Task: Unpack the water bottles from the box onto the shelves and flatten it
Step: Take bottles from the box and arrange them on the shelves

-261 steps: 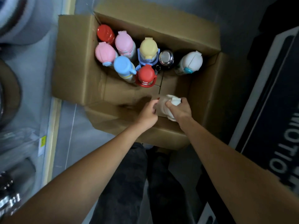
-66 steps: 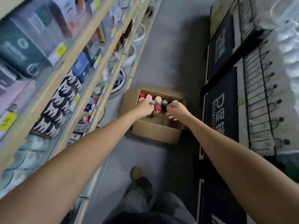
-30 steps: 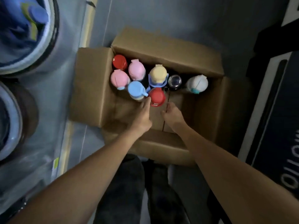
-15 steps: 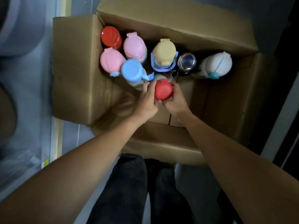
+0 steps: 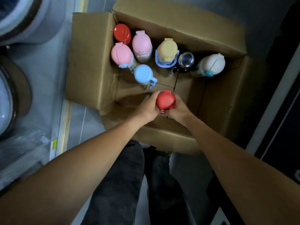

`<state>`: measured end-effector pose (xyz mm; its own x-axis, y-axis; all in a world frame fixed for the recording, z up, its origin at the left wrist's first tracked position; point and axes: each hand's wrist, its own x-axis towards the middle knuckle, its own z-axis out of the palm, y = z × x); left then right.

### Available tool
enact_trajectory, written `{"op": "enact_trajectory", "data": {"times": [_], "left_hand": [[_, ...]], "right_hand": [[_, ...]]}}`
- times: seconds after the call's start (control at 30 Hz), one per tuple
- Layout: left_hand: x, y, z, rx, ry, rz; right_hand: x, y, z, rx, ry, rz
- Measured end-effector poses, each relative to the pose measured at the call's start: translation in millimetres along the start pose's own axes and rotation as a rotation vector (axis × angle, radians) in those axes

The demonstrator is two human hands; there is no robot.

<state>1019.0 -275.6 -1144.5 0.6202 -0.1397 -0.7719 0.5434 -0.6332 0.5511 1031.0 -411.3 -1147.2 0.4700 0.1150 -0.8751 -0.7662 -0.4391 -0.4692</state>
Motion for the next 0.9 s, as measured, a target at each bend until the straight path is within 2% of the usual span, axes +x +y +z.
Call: {"op": "enact_trajectory", "data": {"times": [0.13, 0.3, 0.5, 0.6, 0.73, 0.9], "left_hand": [[-49.5, 28.1, -24.3, -0.007, 0.078, -0.020], [-142.6, 73.3, -80.7, -0.279, 0.061, -0.008], [-250.7, 97.2, -132.9, -0.502, 0.317, -0.005], [-321.2, 100.3, -149.0, -0.614, 0.425, -0.022], [-424.9, 103.7, -157.9, -0.784, 0.582, -0.036], [-562.5, 90.5, -162.6, -1.041, 0.743, -0.022]], "right_hand": [[-49.6, -34.2, -14.4, -0.102, -0.068, -0.027], [-131.8, -105.6, -18.3, -0.276, -0.146, -0.112], [-223.8, -185.4, 8.1, -0.447, -0.246, -0.368], [-285.1, -216.5, 31.7, -0.503, -0.318, -0.420], [-364.1, -253.1, 72.1, -0.612, -0.430, -0.507], [-472.0, -286.3, 158.7, -0.801, -0.509, -0.638]]}}
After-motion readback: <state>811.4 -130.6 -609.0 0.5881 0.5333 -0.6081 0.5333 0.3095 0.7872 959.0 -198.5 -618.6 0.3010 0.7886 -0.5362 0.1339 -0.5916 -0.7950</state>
